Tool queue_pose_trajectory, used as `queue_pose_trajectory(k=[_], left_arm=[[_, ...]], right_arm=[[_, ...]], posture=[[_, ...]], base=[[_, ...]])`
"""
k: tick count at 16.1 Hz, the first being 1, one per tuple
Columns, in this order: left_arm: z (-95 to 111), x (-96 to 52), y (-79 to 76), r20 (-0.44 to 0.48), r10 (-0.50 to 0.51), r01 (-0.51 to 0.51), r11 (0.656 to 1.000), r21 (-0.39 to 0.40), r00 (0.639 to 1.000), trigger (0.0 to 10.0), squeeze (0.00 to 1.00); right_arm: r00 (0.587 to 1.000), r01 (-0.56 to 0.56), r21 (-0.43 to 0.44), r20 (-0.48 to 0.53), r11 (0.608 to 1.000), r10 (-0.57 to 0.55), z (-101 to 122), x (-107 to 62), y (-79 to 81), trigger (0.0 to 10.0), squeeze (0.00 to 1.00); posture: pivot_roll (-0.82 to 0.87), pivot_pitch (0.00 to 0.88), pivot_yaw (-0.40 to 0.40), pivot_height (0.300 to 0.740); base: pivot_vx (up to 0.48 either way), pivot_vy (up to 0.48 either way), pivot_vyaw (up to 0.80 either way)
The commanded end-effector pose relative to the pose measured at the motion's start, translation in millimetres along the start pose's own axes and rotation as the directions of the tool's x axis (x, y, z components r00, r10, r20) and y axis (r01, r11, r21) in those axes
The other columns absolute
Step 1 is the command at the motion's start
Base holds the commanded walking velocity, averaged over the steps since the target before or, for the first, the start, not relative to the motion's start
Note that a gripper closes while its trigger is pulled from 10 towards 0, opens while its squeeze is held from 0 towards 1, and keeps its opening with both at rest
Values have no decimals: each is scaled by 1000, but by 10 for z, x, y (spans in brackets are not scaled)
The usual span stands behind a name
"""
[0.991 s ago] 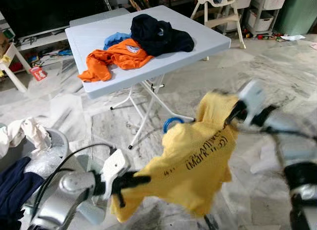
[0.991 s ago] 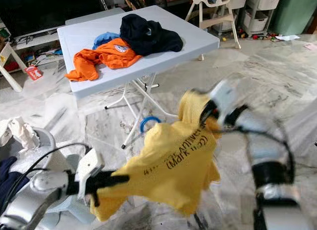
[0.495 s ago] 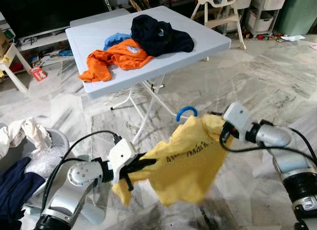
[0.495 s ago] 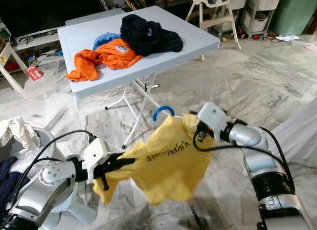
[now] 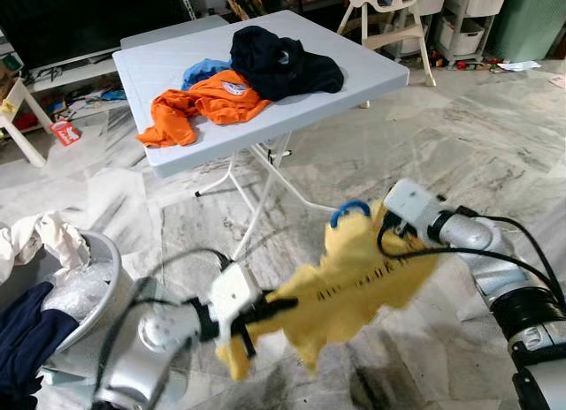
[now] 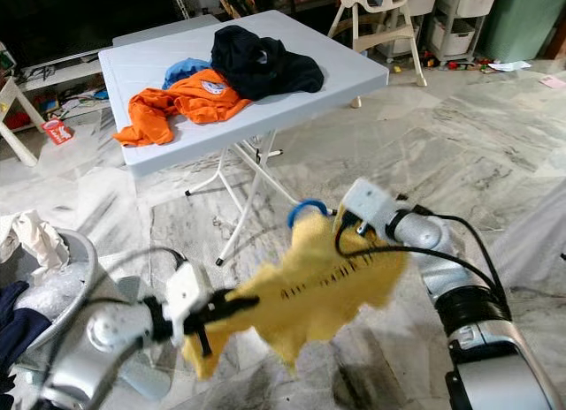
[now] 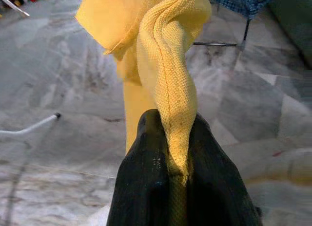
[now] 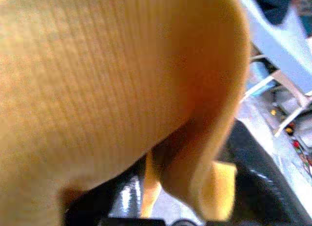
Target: Hang hanger
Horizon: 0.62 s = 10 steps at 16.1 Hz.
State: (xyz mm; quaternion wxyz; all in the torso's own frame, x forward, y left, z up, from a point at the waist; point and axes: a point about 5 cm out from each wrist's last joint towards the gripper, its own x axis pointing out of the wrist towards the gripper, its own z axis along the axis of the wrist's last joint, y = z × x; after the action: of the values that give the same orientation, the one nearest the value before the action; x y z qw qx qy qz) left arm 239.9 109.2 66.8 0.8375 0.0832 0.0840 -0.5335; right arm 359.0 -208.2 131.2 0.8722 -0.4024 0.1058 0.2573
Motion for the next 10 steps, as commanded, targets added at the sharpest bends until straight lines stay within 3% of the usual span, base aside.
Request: queue_pose_trajectory(k=[1,2,3,4,5,7,9,10], left_arm=[[73,31,-7,43,-1,0,1000,19,999,0,0],[79,71,-48,56,-9,8,1000,15,998,0,0],[98,99,-72,71,-14,13,1000,17,997,0,0],[117,119,-84,82,-16,15,1000,17,997,0,0],[134,128,-83,89,-13,12,1000,19,996,0,0],[155,121,-45,99,2,-4,1000,18,995,0,0],[161,106,-11,105,13,-14,1000,12,994,0,0],[161,110,-13,104,10,-11,1000,11,995,0,0]], right_arm=[[996,83,28,42,996,-85,148,37,-164,10000,1000],[998,53,23,43,998,-54,182,68,-148,10000,1000],[992,-123,-78,-15,989,123,81,57,41,10000,1000],[967,-251,-173,-80,953,240,-33,17,174,10000,1000],[964,-253,-221,-141,942,226,-134,-9,163,10000,1000],[965,-235,-178,-156,956,209,-203,-49,94,10000,1000],[913,-358,-248,-296,900,281,-451,-220,74,10000,1000],[933,-275,-271,-308,922,187,-483,-231,-32,10000,1000]], posture=[[-115,28,70,740],[-119,27,65,740],[-122,27,64,740],[-120,25,59,740],[-118,25,57,740],[-120,26,56,740],[-124,25,56,740],[-125,25,56,740]], base=[[0,0,0],[0,0,0],[0,0,0],[0,0,0],[0,0,0],[0,0,0],[0,0,0],[0,0,0]])
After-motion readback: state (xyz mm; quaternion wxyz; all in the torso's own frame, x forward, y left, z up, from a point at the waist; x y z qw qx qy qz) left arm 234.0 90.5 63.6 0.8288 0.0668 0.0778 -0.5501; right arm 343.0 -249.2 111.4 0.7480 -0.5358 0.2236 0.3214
